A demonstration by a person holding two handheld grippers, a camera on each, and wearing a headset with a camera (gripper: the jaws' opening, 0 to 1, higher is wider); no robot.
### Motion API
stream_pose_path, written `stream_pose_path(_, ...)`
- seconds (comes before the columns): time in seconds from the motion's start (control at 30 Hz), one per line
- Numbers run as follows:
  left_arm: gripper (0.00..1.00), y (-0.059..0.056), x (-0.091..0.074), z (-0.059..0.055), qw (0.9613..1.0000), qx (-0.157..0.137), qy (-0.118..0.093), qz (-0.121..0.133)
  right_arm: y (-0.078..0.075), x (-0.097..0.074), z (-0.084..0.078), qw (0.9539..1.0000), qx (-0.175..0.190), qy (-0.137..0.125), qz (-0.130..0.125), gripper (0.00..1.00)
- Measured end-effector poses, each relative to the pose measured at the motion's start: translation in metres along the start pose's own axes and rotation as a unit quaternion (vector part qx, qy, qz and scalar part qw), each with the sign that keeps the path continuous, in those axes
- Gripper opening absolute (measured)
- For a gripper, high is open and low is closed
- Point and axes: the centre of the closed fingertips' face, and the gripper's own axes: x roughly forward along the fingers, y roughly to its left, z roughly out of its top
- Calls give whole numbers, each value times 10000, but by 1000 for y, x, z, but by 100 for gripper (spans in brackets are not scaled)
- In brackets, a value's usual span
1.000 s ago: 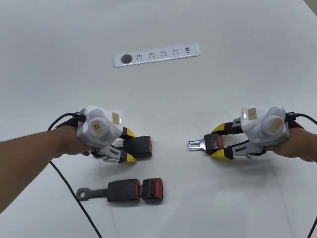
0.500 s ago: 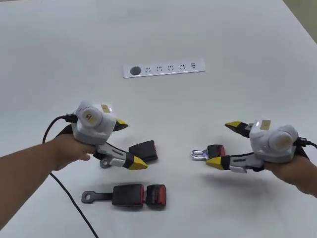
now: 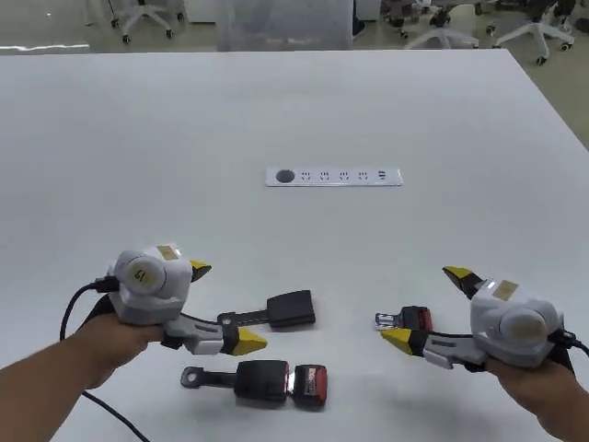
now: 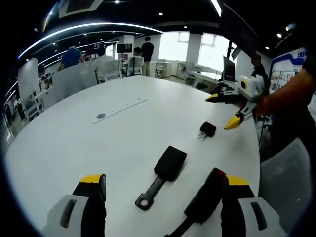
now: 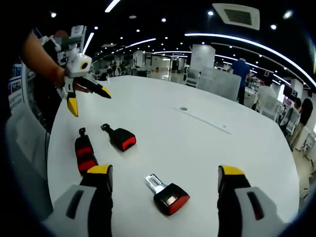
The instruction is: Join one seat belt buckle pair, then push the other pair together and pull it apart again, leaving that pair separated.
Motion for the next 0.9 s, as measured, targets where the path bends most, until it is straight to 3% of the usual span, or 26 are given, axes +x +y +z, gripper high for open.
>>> stream_pose_path(0.1, 100, -1, -17, 2, 9993, -134, -305, 168, 10, -9, 5, 9999, 79, -76, -125, 91)
stream_pose_path(0.33, 100, -9, -42, -6, 9972, -231, -568, 434, 32, -27, 4, 9995, 165, -134, -245, 94)
stream_pose_path(0.47, 100, -18, -56, -13, 9936, -521, -866, 495, 41, -41, -1, 9988, 296, -131, -376, 95)
stream_pose_path(0.73, 100, -36, -76, -35, 9933, -535, -868, 547, 55, -62, -13, 9977, 374, -137, -546, 96)
stream_pose_path(0.9, 100, -41, -85, -48, 9940, -510, -808, 525, 62, -70, -18, 9976, 369, -111, -577, 96)
